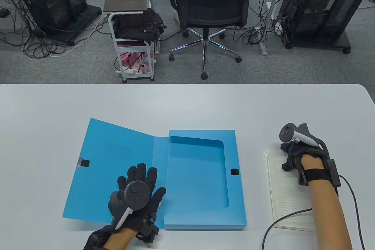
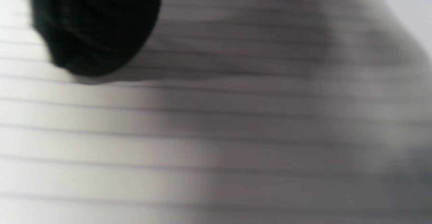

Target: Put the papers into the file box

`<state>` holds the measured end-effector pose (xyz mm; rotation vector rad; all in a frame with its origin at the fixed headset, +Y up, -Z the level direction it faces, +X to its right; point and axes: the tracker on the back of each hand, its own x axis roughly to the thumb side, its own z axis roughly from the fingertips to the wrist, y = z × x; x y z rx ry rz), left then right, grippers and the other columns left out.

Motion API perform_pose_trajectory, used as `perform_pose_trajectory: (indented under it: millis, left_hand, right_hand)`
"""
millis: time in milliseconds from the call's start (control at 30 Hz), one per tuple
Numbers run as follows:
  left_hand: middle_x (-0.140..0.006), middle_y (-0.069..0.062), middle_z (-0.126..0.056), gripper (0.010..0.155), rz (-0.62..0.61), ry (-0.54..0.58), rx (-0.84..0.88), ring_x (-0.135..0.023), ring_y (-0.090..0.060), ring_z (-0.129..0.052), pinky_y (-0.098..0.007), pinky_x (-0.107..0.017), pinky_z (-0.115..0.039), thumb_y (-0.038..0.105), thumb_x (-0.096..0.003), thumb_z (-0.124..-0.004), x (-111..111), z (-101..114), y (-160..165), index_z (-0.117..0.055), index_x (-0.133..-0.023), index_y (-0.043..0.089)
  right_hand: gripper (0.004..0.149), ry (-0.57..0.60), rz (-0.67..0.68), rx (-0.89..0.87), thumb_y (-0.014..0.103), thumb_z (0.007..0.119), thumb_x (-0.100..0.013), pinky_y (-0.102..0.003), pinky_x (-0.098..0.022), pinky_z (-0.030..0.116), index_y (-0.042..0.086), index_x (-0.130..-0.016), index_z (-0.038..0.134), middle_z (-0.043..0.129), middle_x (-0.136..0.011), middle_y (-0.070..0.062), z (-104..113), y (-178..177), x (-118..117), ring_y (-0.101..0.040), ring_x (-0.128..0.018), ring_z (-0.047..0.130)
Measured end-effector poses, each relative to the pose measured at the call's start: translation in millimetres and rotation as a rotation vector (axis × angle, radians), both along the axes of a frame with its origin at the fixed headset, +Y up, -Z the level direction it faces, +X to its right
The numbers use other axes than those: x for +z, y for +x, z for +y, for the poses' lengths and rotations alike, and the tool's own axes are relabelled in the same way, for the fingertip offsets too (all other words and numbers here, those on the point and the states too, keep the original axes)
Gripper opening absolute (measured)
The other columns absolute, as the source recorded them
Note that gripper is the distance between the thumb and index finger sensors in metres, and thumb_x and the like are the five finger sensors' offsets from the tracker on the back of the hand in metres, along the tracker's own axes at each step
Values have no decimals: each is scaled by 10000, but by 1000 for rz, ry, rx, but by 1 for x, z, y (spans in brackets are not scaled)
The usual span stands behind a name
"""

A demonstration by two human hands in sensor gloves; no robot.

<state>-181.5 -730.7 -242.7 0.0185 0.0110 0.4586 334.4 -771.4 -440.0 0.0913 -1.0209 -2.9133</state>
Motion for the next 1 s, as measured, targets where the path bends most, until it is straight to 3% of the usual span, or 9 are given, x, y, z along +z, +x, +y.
perform_pose_trajectory:
  millis: [267,433,500,567,633,700,867,933,1000]
  left_hand:
    - [-1166,-68,-319,759,-12,-8,-23,-1122,-398,-341,-692,-766,-210,584,-375,-696,-1,-4,5,-459,-1057,348]
    - [-1167,-74,-246,783,12,2,-14,-1122,-402,-276,-689,-761,-172,588,-377,-695,-1,-3,3,-406,-1066,356]
    - [-1170,-68,-223,791,16,8,-3,-1128,-397,-256,-688,-764,-162,595,-378,-692,-1,-2,2,-383,-1070,365]
    - [-1177,-51,-221,808,3,37,40,-1141,-378,-258,-688,-772,-165,607,-375,-698,1,0,3,-361,-1073,378]
    - [-1183,-45,-224,837,-27,69,97,-1150,-371,-267,-694,-775,-173,636,-361,-698,2,2,3,-343,-1076,382]
    - [-1188,-37,-221,867,-60,109,157,-1159,-360,-271,-690,-781,-161,656,-348,-705,5,6,2,-323,-1078,385]
    - [-1201,-2,-195,935,-147,189,178,-1186,-316,-245,-614,-818,-120,716,-317,-710,13,16,4,-269,-1082,410]
    - [-1203,0,-197,953,-198,204,215,-1190,-317,-254,-605,-826,-148,735,-304,-705,18,19,6,-263,-1082,411]
    - [-1203,0,-183,962,-290,200,309,-1190,-318,-238,-607,-828,-150,738,-306,-712,21,23,10,-247,-1083,416]
  right_hand:
    - [840,3,102,55,471,867,-165,-722,-668,212,282,-889,486,555,-939,-43,-2,-4,-15,-300,-799,612]
    - [811,-70,57,31,495,866,-156,-727,-655,152,330,-840,463,530,-921,7,-7,1,-19,-359,-894,434]
    - [687,-1,137,75,513,854,-140,-731,-659,191,321,-744,589,579,-915,-8,-3,-4,-17,-361,-891,516]
    - [671,77,171,94,516,843,-142,-719,-685,273,314,-732,594,661,-895,-50,1,-7,-9,-337,-850,674]
    - [669,182,167,52,510,849,-146,-668,-691,448,315,-732,592,841,-738,-34,6,-4,0,-270,-627,905]
    - [689,281,170,-20,477,882,-158,-653,-653,544,300,-777,634,885,-654,-62,11,-5,15,-263,-483,917]
    - [500,514,247,21,473,902,-186,-599,-596,664,296,-632,762,932,-574,-2,54,-19,65,-217,-366,934]
    - [503,539,272,-21,463,908,-189,-603,-604,652,289,-636,756,922,-582,-8,89,-28,92,-226,-374,922]
    - [502,615,368,-19,459,910,-193,-612,-604,645,286,-636,752,917,-584,-8,142,-49,132,-229,-378,916]
